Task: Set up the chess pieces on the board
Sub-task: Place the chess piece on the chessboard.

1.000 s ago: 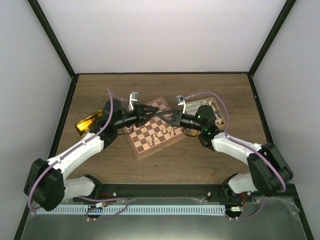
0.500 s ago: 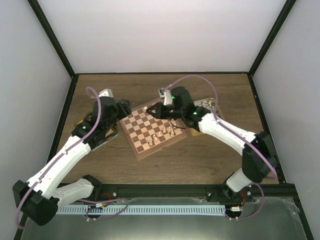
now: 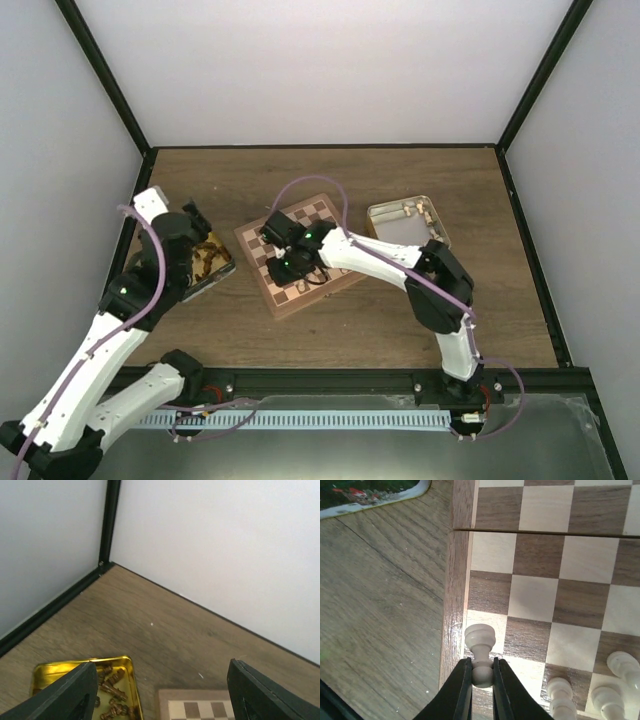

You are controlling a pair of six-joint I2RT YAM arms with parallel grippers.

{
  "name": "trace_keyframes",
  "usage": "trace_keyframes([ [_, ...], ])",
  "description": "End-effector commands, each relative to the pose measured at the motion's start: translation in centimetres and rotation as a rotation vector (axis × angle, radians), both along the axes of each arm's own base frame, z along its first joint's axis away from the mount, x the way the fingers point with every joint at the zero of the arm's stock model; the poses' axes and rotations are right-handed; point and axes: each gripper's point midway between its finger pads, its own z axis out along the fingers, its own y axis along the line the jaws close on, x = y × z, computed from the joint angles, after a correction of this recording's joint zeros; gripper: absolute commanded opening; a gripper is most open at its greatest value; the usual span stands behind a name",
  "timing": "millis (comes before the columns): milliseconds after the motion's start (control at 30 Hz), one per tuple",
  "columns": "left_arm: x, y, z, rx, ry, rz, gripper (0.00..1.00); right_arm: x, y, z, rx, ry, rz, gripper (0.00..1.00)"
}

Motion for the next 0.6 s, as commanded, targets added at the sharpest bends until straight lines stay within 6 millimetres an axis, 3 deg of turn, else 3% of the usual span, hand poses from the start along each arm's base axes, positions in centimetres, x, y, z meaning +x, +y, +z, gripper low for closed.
trace_keyframes([
  [0, -2.0, 3.0, 2.7, 0.026, -0.087, 0.113, 0.73, 0.3, -0.2, 0.0, -0.11, -0.036, 0.04, 0.01],
  [200, -3.9, 4.8, 4.1, 0.008, -0.161, 0.175, 0.73, -0.6, 1.2, -1.4, -0.176, -0.021, 0.099, 0.01],
  [567, -4.3, 5.1, 4.4, 0.007, -0.178, 0.177, 0.73, -1.2, 1.0, -2.4, -0.249, -0.009, 0.133, 0.03],
])
